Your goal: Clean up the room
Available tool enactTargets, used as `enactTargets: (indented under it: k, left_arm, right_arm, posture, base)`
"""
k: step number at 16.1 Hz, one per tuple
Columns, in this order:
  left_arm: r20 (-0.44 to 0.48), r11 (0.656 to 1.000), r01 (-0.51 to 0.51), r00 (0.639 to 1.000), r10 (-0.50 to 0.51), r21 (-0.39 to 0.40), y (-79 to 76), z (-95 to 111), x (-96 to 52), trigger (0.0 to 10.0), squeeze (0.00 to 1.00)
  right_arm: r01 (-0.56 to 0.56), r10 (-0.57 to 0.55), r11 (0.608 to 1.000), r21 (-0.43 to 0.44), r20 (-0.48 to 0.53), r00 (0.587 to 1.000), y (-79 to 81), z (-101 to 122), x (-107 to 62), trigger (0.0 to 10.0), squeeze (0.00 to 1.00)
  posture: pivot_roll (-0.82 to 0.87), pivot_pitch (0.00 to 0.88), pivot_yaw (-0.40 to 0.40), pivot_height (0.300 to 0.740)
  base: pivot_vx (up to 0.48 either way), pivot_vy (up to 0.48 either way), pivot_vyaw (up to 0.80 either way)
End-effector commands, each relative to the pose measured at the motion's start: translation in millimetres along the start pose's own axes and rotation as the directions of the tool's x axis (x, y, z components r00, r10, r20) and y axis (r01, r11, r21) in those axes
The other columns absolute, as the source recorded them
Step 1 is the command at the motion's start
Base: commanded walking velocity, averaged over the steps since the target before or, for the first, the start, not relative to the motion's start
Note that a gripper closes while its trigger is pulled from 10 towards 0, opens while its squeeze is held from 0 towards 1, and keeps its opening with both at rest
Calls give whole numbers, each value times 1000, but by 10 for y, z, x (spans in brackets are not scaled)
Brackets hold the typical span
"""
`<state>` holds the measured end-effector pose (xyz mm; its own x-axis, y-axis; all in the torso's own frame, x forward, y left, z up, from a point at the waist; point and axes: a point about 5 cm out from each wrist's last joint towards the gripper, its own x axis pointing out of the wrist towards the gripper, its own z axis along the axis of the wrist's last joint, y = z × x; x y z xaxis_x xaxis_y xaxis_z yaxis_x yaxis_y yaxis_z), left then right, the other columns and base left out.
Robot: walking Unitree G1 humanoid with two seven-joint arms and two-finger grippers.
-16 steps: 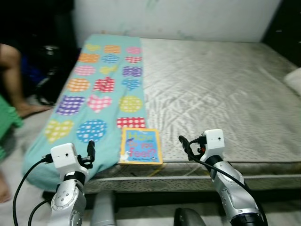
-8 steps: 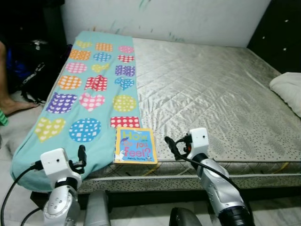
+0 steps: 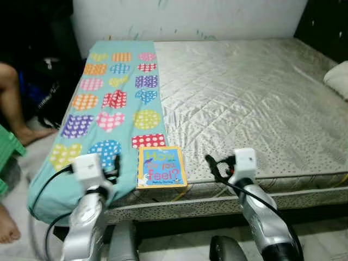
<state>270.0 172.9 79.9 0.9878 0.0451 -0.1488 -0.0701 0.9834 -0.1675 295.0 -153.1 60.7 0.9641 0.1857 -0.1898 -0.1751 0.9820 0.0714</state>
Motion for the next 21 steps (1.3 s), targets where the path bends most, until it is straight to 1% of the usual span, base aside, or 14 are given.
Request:
enactTargets:
  k: [1, 2, 3, 4, 7, 8, 9, 11, 12, 13, 19, 21]
  left_arm:
    - [-2, 999, 35, 999, -35, 32, -31, 6, 42, 10000, 0]
    - [0, 998, 46, 999, -46, 38, -41, 9, 59, 10000, 0]
    - [22, 997, 64, 998, -65, 36, -53, 33, 64, 10000, 0]
    - [27, 997, 65, 997, -66, 32, -51, 34, 53, 10000, 0]
    - [25, 998, 58, 998, -59, 22, -41, -28, -19, 10000, 0]
    - [21, 998, 57, 998, -57, 19, -42, -55, -44, 10000, 0]
    - [21, 998, 56, 998, -57, 18, -45, -57, -45, 10000, 0]
    - [22, 998, 56, 998, -56, 14, -45, -55, -40, 10000, 0]
    - [24, 998, 56, 998, -56, 15, -46, -53, -39, 10000, 0]
    - [24, 998, 56, 998, -57, 13, -47, -54, -35, 10000, 0]
    - [10, 999, 46, 999, -46, 6, -54, -93, -48, 10000, 0]
    - [8, 999, 32, 999, -32, -3, -60, -103, -46, 10000, 0]
  right_arm:
    - [23, -23, 1000, 4, 37, 999, -36, 61, -23, 10000, 0]
    - [25, -26, 1000, 4, 37, 999, -42, 52, -36, 10000, 0]
    - [26, -26, 1000, -1, 29, 999, -49, 30, -61, 10000, 0]
    - [21, -21, 1000, -4, 26, 999, -46, 28, -65, 10000, 0]
    - [-1, 1, 1000, -16, 19, 1000, -31, 38, -48, 10000, 0]
    - [-10, 11, 1000, -18, 20, 1000, -9, 56, -18, 10000, 0]
    - [-13, 13, 1000, -19, 21, 1000, -2, 60, -12, 10000, 0]
    - [-28, 30, 998, -62, 22, 999, 25, 68, -9, 10000, 0]
    - [-31, 33, 997, -64, 26, 999, 31, 73, -9, 10000, 0]
    - [-30, 32, 998, -62, 26, 999, 29, 74, -8, 10000, 0]
    - [-24, 25, 999, -49, 24, 999, -1, 78, -5, 10000, 0]
    - [-24, 25, 999, -45, 21, 999, -3, 73, -4, 10000, 0]
  posture:
    - [-129, 0, 40, 600]
    - [-129, 0, 40, 600]
    - [-130, 0, 40, 600]
    - [-122, 0, 19, 600]
    - [-109, 0, 2, 600]
    - [-104, 0, -3, 600]
    - [-102, 0, -5, 600]
    - [-103, 0, -6, 600]
    - [-103, 0, -6, 600]
    - [-104, 0, -8, 600]
    - [-104, 0, -15, 600]
    - [-104, 0, -15, 600]
  base:
    - [0, 0, 0]
    - [0, 0, 0]
    - [0, 0, 0]
    - [0, 0, 0]
    - [182, 0, 0]
    - [285, 0, 0]
    - [292, 0, 0]
    - [302, 0, 0]
    - [304, 0, 0]
    - [311, 0, 800]
    - [308, 0, 0]
    - [0, 0, 0]
